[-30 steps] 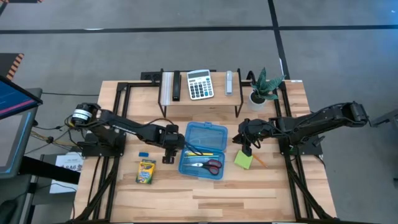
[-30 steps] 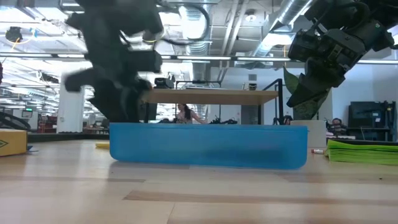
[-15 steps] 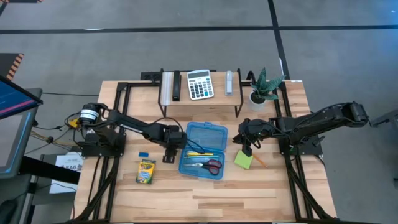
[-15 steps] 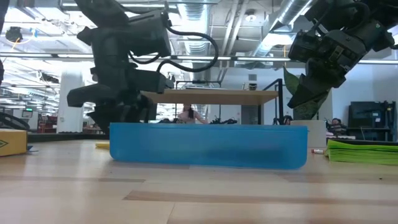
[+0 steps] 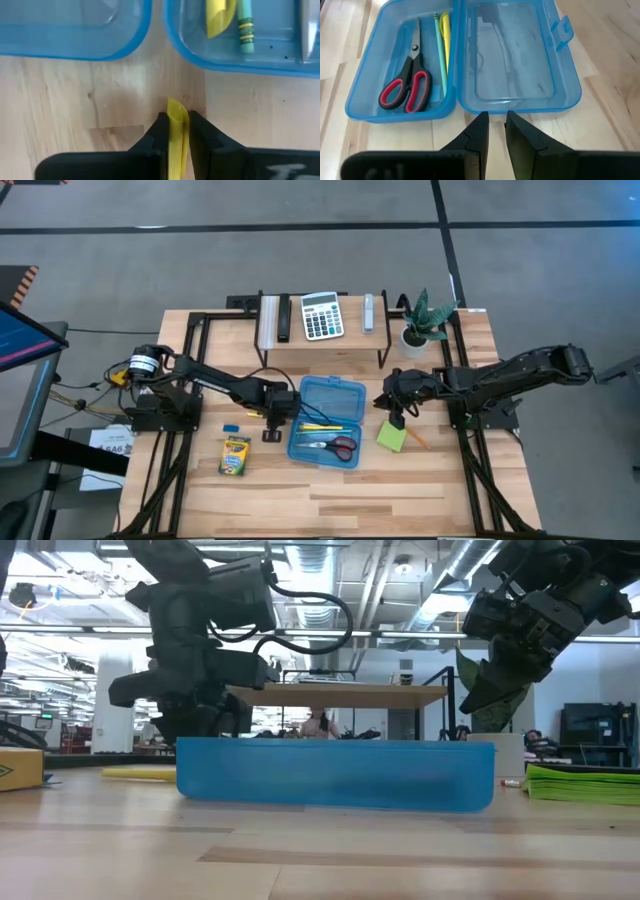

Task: Pack school essentials
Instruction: Put the yellow pen into the blue supply box

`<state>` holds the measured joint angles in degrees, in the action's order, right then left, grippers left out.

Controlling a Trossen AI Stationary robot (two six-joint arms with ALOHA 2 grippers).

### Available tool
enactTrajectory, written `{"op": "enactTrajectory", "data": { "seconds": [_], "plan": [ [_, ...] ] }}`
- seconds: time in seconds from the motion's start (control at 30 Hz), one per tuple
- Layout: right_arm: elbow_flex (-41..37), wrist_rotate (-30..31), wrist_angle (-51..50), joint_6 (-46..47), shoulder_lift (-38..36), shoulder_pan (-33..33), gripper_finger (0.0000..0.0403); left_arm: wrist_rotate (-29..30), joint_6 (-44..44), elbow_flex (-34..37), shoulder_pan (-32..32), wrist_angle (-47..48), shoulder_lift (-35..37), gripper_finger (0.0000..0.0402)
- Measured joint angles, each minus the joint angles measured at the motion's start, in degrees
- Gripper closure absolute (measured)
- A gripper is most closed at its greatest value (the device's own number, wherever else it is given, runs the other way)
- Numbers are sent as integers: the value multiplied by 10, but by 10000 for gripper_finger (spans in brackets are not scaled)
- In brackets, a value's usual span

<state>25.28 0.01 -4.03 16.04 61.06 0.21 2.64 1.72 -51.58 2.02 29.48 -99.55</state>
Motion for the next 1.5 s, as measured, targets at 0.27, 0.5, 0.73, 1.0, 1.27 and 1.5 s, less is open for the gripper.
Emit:
{"op": "enactTrajectory", "data": {
  "seconds": [0.27, 0.5, 0.73, 1.0, 1.27, 1.5],
  "plan": [
    [0, 0, 1, 1, 0, -7, 315, 16, -8, -31, -1, 30, -5, 391],
    [0, 0, 2, 1, 0, -7, 315, 70, -15, -72, -3, 138, -9, 394],
    [0, 0, 0, 4, 0, -7, 315, 65, -14, -97, -2, 164, -7, 397],
    [0, 0, 2, 26, 0, -6, 315, 57, -14, -98, -1, 192, 22, 400],
    [0, 1, 17, 40, 0, 19, 315, 56, -21, -33, 12, 98, 139, 401],
    [0, 1, 44, 40, 0, 25, 315, 57, -40, 57, 12, -2, 241, 401]
  ]
}}
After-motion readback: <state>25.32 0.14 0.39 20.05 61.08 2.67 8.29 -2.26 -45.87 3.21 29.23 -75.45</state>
